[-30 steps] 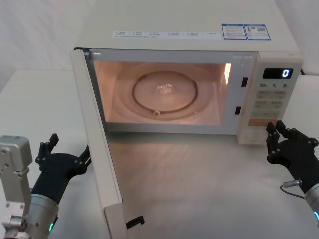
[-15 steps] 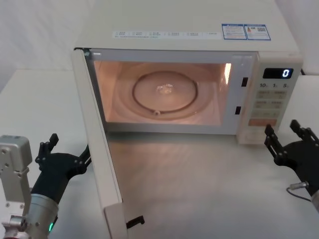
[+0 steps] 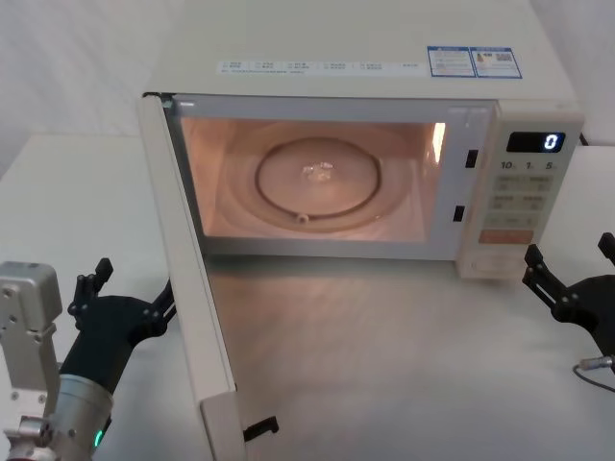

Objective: Press the button to open the microwave door with one hand; close the microwave door with the other hand.

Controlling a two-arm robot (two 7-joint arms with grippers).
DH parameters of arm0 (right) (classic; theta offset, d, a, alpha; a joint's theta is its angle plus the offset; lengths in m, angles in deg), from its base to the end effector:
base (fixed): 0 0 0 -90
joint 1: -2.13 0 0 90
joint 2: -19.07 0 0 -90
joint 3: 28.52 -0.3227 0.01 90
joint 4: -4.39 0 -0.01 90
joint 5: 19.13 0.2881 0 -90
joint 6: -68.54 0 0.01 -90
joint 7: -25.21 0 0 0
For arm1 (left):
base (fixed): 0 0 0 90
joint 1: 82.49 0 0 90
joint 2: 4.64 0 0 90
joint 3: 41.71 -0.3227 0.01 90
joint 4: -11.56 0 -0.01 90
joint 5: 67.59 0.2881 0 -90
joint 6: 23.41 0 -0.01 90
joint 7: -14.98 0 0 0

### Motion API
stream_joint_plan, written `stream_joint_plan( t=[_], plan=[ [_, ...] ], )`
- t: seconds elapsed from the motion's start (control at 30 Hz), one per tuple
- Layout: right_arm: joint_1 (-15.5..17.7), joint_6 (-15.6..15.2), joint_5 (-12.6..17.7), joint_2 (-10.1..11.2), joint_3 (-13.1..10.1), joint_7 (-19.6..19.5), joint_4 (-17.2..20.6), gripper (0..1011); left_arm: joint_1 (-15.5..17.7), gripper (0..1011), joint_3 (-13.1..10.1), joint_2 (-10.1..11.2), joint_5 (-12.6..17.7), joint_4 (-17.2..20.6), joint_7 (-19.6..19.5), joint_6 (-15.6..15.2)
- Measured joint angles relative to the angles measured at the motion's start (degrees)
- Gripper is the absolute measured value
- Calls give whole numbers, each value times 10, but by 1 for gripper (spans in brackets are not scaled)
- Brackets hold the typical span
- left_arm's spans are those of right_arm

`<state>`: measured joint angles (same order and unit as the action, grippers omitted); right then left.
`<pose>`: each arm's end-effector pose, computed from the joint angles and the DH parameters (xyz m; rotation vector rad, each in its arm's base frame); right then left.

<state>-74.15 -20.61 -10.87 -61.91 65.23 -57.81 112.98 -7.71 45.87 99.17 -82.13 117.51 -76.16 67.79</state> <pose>0.2304 -0.0181 -0.3003 0.0713 -0.0614 -1.3361 0.2240 0.0475 -0.3159 -0.0379 0.0140 1.4459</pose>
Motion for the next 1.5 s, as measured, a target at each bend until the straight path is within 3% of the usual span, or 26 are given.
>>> stream_joint_plan(
  t=[0.23, 0.47, 0.7, 0.93, 1.17, 1.3, 1.5],
  plan=[
    [0, 0, 0, 0, 1, 0, 0, 1002, 0, 999, 0, 0, 0, 0, 0, 0],
    [-1, -1, 0, 0, 1, 0, -1, 1002, 0, 870, 0, 0, 0, 0, 0, 0],
    [-1, -1, 0, 1, 1, 0, -1, 1002, 0, 669, 0, 0, 0, 0, 0, 0],
    [-1, -1, 0, 1, 1, 0, -2, 1002, 0, 395, 0, 0, 0, 0, 0, 0],
    [-1, -1, 0, 1, 1, 0, -2, 1002, 0, 212, 0, 0, 0, 0, 0, 0],
    [-1, -1, 0, 1, 1, 0, -2, 1002, 0, 47, 0, 0, 0, 0, 0, 0],
    [-1, -1, 0, 1, 1, 1, -2, 1002, 0, 0, 0, 0, 0, 0, 0, 0]
  ],
)
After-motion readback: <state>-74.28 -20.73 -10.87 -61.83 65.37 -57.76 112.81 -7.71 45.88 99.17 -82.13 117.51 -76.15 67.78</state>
